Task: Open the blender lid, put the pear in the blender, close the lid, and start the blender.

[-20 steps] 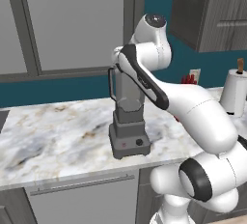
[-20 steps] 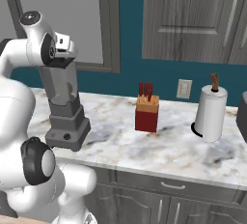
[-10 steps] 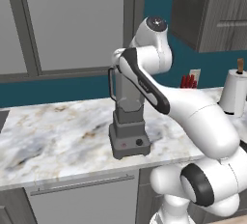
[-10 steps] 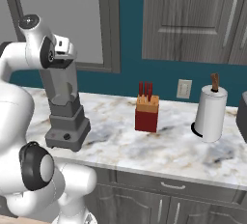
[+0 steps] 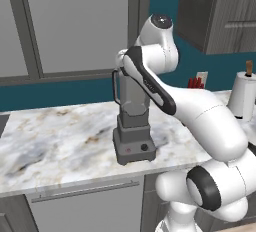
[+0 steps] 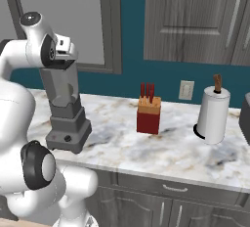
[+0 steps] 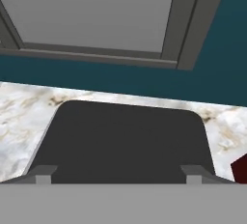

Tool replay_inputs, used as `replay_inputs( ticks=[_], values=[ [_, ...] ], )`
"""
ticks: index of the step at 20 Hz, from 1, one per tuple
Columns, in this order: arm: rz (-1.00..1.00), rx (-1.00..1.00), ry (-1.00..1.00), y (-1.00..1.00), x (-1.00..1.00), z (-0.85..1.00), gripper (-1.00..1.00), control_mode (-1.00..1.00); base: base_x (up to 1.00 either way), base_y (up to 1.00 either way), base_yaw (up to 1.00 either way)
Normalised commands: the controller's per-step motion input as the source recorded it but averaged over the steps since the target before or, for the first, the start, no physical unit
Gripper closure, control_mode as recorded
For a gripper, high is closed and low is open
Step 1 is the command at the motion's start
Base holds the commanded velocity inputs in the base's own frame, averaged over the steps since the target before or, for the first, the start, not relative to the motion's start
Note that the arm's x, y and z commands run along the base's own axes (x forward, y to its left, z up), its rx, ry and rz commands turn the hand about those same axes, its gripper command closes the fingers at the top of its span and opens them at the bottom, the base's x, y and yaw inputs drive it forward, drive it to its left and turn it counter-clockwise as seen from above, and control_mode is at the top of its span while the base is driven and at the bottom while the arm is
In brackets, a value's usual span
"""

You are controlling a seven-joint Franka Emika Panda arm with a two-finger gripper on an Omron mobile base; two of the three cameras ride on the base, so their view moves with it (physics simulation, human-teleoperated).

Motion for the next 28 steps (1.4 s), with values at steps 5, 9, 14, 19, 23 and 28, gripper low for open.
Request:
replay_inputs(
  ticks=[5,9,14,19,23,28],
  values=[
    [0.0,0.0,0.0,-0.01,0.0,0.3,-1.0,-1.0,0.0,0.0,0.0],
    [0.0,0.0,-0.01,0.0,0.0,0.27,-1.0,-1.0,0.0,0.0,0.0],
    [-0.01,0.0,-0.14,0.0,-0.54,0.24,-1.0,-1.0,0.0,0.0,0.0],
    [-0.12,0.0,-0.15,0.0,-1.0,-0.17,-1.0,-1.0,0.0,0.0,0.0],
    [-0.22,-0.05,-0.01,0.03,-1.0,-0.65,-1.0,-1.0,0.0,0.0,0.0],
    [-0.28,-0.16,0.01,0.24,-0.97,-0.96,-1.0,-1.0,0.0,0.0,0.0]
  ],
)
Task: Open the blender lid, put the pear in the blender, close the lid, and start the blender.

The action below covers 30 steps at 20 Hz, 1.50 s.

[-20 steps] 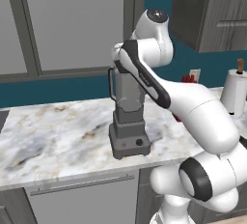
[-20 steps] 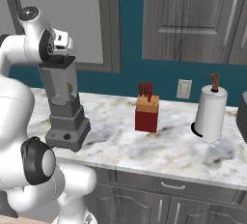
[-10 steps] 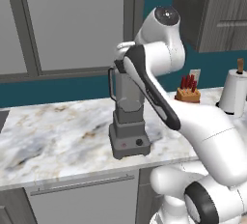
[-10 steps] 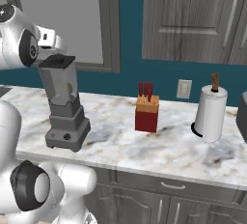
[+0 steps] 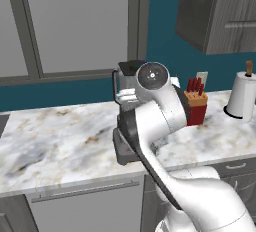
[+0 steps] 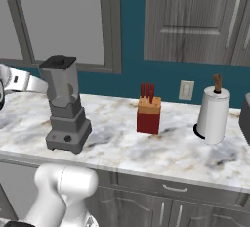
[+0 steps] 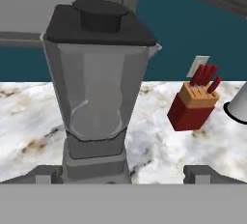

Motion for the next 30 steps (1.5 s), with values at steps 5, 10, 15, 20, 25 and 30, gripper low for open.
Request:
replay_inputs(
  ticks=[5,10,15,20,25,30],
  values=[
    [-0.29,-0.21,0.17,0.35,-0.41,-0.99,-1.0,-1.0,0.0,0.0,0.0],
    [-0.18,-0.13,0.25,0.16,0.05,-0.67,-1.0,-1.0,0.0,0.0,0.0],
    [-0.09,-0.04,0.22,0.0,0.4,-0.33,-1.0,-1.0,0.0,0.0,0.0],
    [-0.04,-0.03,0.14,0.0,0.27,-0.37,-1.0,-1.0,0.0,0.0,0.0],
    [-0.02,0.0,0.0,-0.01,0.14,-0.53,-1.0,-1.0,0.0,0.0,0.0],
    [-0.01,0.0,0.0,-0.2,0.1,-0.36,-1.0,-1.0,0.0,0.0,0.0]
  ],
)
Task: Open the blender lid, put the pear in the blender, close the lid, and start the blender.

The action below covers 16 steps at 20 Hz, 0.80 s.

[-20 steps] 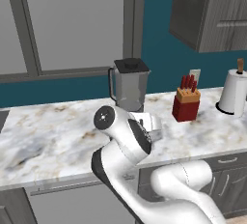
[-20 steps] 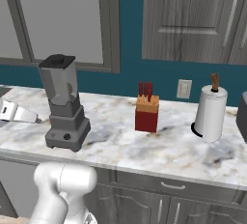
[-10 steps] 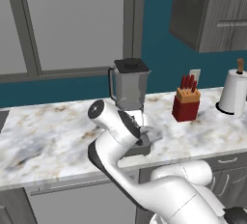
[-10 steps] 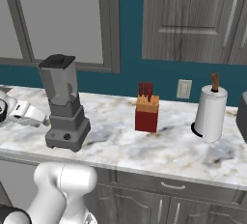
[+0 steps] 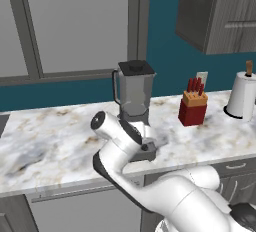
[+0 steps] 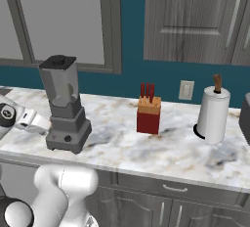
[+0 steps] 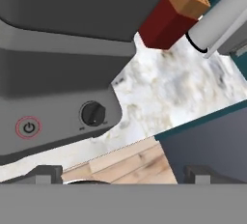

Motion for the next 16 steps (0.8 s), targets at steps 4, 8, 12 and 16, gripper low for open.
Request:
replay_inputs(
  ticks=[4,8,12,16],
  values=[
    [0.0,0.0,0.01,-0.13,0.05,-0.44,-1.0,-1.0,0.0,0.0,0.0],
    [0.0,0.0,0.0,-0.01,0.19,-0.3,-1.0,-1.0,0.0,0.0,0.0],
    [0.0,0.0,0.0,0.0,0.33,-0.13,-1.0,-1.0,0.0,0.0,0.0],
    [0.0,0.0,0.01,0.04,0.32,-0.11,-1.0,-1.0,0.0,0.0,0.0]
  ],
)
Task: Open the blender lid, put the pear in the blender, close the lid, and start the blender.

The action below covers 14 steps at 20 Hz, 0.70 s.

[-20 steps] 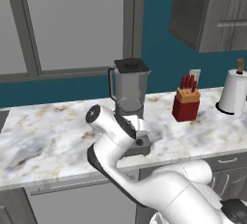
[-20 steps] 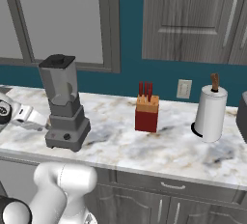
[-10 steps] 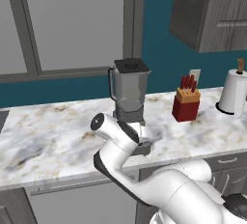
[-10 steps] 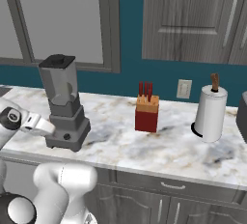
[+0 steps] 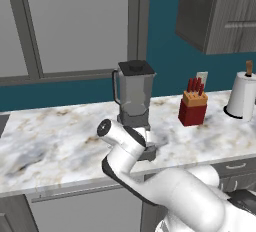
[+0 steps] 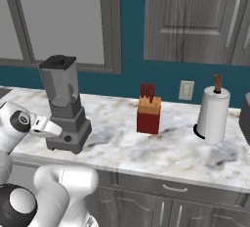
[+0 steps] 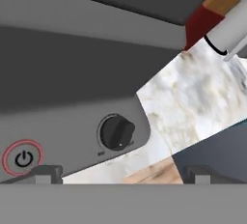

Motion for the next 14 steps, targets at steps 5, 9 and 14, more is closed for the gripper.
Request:
replay_inputs(
  ticks=[5,9,14],
  values=[
    [0.0,-0.02,0.03,0.15,0.29,-0.25,-1.0,-1.0,0.0,0.0,0.0],
    [0.0,-0.02,0.03,0.17,0.25,-0.3,-1.0,-1.0,0.0,0.0,0.0],
    [0.0,-0.01,0.02,0.1,0.24,-0.36,-1.0,-1.0,0.0,0.0,0.0]
  ],
)
